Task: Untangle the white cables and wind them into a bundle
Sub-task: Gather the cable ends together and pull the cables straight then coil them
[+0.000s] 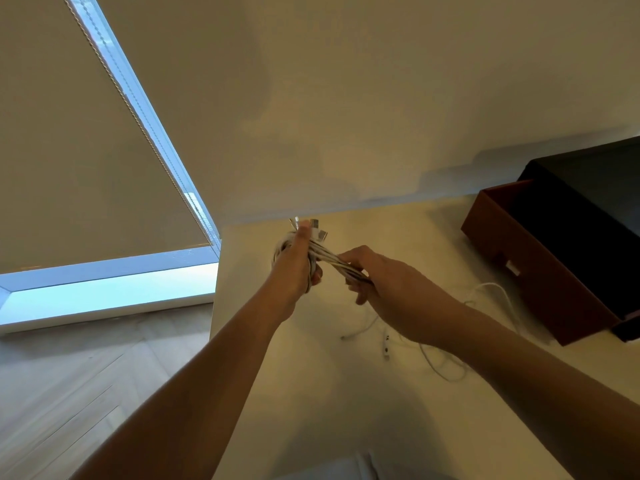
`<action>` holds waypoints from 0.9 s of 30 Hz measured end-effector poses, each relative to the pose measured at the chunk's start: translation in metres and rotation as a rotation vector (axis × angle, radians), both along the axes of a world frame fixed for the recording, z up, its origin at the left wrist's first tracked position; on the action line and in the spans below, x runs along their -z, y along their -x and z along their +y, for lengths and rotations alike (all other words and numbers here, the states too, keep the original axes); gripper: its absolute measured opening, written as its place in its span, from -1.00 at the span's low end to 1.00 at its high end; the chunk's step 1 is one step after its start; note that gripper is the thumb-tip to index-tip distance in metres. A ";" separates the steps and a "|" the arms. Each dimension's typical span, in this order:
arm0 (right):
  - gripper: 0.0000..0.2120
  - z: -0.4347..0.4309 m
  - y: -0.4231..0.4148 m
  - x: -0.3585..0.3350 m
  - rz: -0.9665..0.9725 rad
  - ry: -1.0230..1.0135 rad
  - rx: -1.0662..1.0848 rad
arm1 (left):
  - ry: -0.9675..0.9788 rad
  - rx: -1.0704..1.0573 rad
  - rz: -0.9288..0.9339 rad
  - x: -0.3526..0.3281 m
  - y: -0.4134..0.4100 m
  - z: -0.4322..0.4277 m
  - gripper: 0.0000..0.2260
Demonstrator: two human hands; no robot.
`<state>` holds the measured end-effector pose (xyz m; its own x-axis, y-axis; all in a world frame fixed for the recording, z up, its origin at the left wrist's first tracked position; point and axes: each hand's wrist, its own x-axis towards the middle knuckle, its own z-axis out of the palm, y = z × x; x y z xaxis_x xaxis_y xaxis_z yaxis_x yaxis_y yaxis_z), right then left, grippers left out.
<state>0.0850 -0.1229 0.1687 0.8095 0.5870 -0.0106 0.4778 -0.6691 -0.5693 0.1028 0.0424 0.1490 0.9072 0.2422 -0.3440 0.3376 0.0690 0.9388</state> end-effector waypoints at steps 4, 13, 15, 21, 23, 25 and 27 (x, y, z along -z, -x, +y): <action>-0.88 0.003 0.006 0.009 -0.033 -0.172 0.119 | -0.029 0.035 -0.098 -0.005 0.002 -0.001 -0.56; -0.75 0.001 -0.005 0.022 0.054 -0.106 0.263 | -0.114 0.006 -0.340 -0.015 0.001 -0.006 -0.77; -0.74 -0.001 -0.006 0.026 0.014 -0.066 0.257 | -0.101 0.018 -0.355 -0.016 0.000 -0.007 -0.71; -0.78 -0.025 -0.013 0.041 -0.055 0.109 0.142 | 0.054 -0.033 -0.422 -0.022 -0.005 -0.009 -0.73; -0.82 -0.035 -0.012 0.046 -0.027 0.139 0.130 | 0.073 -0.062 -0.441 -0.024 -0.006 -0.006 -0.73; -0.85 -0.040 -0.013 0.048 -0.041 0.165 0.126 | 0.092 -0.082 -0.451 -0.024 -0.007 -0.005 -0.72; -0.82 -0.042 -0.019 0.045 -0.066 0.193 0.115 | 0.106 -0.100 -0.454 -0.026 -0.008 -0.007 -0.72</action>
<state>0.1035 -0.1648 0.1236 0.8735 0.4833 -0.0585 0.4241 -0.8144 -0.3960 0.1108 0.0354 0.1747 0.9457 0.3206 0.0544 -0.1183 0.1834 0.9759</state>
